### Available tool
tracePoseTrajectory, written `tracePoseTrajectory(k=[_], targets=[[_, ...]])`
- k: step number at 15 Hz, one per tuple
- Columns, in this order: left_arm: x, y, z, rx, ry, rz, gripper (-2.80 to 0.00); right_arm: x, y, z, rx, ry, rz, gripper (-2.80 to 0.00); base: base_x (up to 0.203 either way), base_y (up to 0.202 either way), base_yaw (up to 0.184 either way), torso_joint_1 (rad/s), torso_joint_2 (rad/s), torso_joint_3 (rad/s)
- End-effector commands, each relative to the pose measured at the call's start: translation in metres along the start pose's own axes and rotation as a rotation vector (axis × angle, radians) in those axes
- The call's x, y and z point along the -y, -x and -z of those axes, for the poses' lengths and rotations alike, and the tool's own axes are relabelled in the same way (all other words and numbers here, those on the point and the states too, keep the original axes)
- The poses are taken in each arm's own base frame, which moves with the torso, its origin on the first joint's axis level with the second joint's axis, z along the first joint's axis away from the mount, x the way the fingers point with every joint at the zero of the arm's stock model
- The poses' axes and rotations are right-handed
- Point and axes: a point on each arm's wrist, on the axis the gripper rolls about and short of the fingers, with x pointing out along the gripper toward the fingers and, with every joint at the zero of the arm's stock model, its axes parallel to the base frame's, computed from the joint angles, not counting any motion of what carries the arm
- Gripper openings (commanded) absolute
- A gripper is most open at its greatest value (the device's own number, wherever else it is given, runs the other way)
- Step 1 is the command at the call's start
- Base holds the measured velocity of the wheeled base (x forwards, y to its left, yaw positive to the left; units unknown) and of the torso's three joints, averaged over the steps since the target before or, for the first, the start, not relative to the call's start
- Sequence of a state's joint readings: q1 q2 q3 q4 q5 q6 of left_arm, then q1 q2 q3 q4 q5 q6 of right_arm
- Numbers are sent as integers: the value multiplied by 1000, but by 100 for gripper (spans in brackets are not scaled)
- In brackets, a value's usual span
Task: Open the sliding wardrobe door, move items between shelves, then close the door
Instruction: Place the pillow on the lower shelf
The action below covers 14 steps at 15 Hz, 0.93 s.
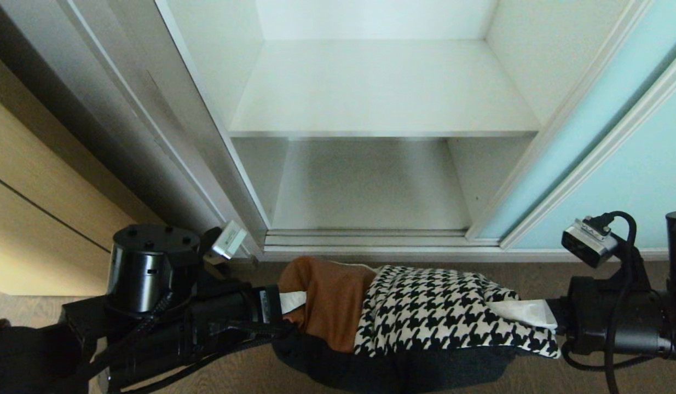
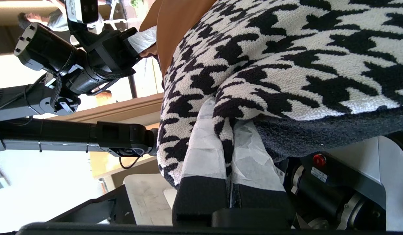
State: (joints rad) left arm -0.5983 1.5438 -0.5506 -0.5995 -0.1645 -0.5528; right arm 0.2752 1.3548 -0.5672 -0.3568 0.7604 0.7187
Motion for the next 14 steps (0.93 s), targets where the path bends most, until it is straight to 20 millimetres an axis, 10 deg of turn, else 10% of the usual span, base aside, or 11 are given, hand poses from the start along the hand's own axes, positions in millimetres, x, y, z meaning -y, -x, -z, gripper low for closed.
tracePoseTrajectory(k=[1, 14], targets=[[-1, -2, 2, -8, 6, -4, -280, 1, -1, 0, -7, -7, -2, -280, 0, 0, 0, -1, 1, -201], [-4, -6, 4, -23, 5, -13, -280, 2, -3, -1, -8, -11, 1, -280, 0, 0, 0, 3, 2, -197]])
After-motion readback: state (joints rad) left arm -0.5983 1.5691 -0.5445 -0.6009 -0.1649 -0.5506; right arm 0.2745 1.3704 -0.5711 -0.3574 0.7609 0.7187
